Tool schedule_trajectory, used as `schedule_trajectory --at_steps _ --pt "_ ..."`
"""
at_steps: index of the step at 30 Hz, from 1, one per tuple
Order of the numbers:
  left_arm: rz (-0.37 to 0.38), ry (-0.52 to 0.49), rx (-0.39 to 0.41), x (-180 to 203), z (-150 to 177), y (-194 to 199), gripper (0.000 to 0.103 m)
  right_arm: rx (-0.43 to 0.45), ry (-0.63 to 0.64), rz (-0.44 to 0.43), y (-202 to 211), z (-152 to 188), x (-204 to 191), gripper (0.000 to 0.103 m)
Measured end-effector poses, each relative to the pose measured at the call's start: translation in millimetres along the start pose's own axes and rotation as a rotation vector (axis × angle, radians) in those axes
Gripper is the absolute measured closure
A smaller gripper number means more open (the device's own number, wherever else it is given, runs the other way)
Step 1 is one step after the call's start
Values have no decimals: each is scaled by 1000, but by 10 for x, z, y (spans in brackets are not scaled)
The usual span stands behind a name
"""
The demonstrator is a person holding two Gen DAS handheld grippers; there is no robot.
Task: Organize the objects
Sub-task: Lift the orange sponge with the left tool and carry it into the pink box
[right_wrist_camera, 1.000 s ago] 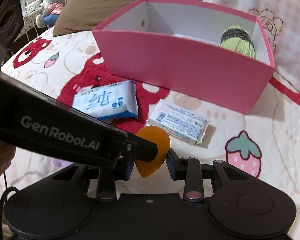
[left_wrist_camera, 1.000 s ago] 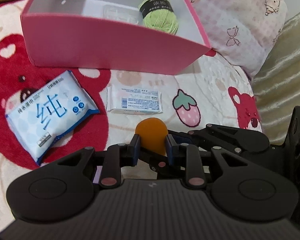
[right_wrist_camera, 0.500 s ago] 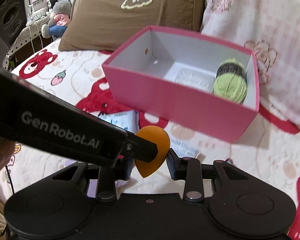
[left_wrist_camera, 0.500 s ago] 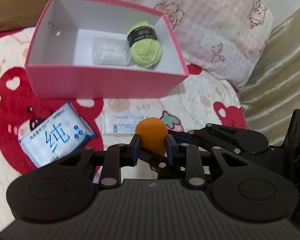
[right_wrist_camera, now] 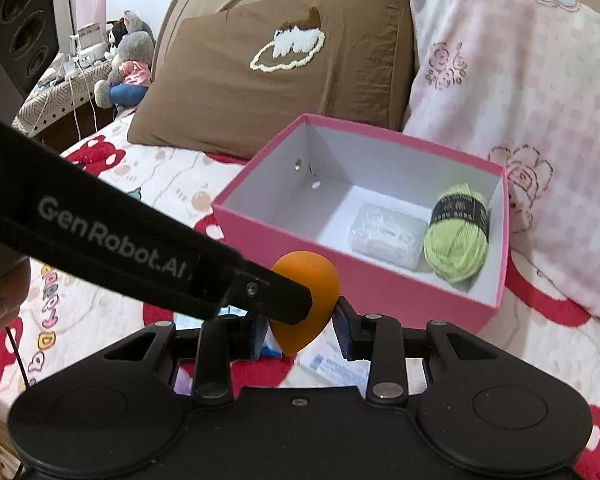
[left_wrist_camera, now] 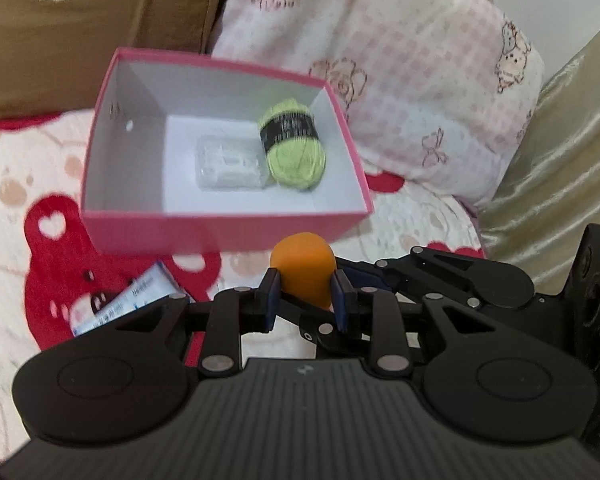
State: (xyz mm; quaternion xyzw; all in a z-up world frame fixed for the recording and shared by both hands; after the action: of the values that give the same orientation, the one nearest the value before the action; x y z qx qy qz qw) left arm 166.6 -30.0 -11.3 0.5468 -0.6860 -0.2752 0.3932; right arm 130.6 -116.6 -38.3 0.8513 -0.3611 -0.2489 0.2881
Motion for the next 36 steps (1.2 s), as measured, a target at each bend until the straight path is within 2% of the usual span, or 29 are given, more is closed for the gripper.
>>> schedule_trajectory --at_steps 4,12,18,24,27,30,36 --pt "6 19 41 -54 -127 -7 77 25 41 3 -13 -160 28 64" --pt "-23 48 46 -24 -520 -244 77 26 35 30 -199 -398 278 64" --pt "-31 87 18 -105 -845 -444 77 55 -42 -83 -397 -558 676 64" --pt "-67 104 -6 -163 -1153 -751 77 39 -99 -121 -579 -785 978 64" --pt "-118 142 -5 -193 -1233 -865 77 18 -132 -126 -729 -892 1138 64" --pt "-153 140 9 -172 -1281 -970 77 29 -205 -179 -848 -926 1295 64" --pt "-133 163 -12 -188 -1413 -1298 77 28 -234 -152 -1027 -936 1499 64"
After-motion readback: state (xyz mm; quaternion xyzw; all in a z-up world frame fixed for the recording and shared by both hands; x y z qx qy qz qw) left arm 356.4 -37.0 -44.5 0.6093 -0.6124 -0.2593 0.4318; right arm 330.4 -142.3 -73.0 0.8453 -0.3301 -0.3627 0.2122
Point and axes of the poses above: each gripper's, at about its wrist camera, not at the fingertips, and y roughly against the way its jaws point, x to its right, z to its underside, the point moved 4 cm from there along -y, roughly the way its jaws point, and after that the axes turned 15 degrees about -z, right-handed, at the moved point
